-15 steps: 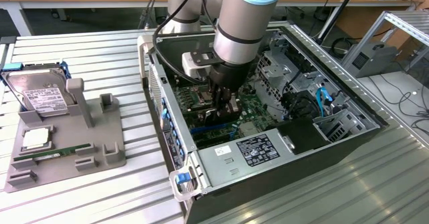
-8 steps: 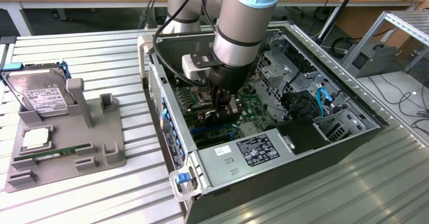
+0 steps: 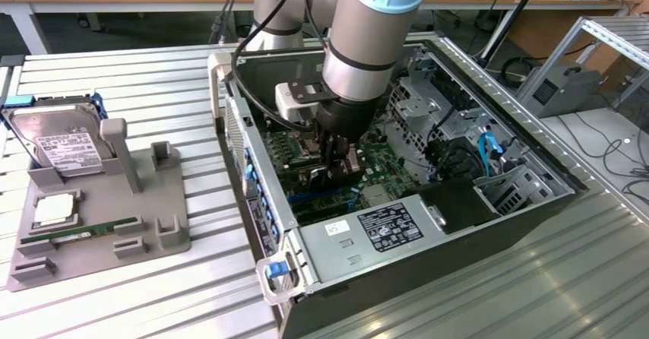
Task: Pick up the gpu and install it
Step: 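Insert the gpu into the slot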
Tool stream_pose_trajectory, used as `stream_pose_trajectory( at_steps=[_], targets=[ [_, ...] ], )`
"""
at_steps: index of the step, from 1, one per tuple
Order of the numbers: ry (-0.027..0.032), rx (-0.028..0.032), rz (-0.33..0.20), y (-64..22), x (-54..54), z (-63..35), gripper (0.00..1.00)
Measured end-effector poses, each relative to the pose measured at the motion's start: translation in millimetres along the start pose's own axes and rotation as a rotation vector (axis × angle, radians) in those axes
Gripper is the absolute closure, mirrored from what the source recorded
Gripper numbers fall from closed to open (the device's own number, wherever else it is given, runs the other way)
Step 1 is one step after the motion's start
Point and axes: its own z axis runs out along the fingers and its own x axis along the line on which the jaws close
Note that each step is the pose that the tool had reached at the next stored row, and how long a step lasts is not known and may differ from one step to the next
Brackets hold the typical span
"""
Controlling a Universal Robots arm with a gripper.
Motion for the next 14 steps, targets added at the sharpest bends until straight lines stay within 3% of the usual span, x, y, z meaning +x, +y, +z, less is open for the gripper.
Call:
stream_pose_trajectory(
  at_steps=[14],
  targets=[
    [-0.0032, -0.0004, -0.020, 0.1, -1.2, 2.6, 0.73]
  ],
)
